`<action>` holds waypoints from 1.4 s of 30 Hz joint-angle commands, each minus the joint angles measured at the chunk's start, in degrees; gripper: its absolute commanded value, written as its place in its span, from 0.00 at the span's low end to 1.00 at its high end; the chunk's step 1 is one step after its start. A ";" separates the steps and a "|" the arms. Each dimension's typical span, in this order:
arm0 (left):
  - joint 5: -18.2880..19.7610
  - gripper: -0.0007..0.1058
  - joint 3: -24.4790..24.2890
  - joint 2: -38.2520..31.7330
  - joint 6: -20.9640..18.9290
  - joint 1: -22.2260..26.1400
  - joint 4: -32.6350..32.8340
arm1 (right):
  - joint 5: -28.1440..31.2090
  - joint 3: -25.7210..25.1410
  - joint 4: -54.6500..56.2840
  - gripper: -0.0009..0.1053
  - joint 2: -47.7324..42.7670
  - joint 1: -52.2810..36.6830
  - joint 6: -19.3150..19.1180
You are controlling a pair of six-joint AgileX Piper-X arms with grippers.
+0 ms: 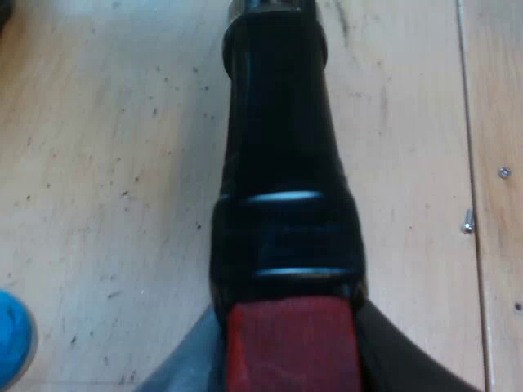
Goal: Put the handle in the coffee machine
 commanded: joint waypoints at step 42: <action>7.96 0.01 -15.95 24.40 9.45 30.66 0.24 | 41.44 15.22 -57.81 0.63 2.59 17.95 -14.14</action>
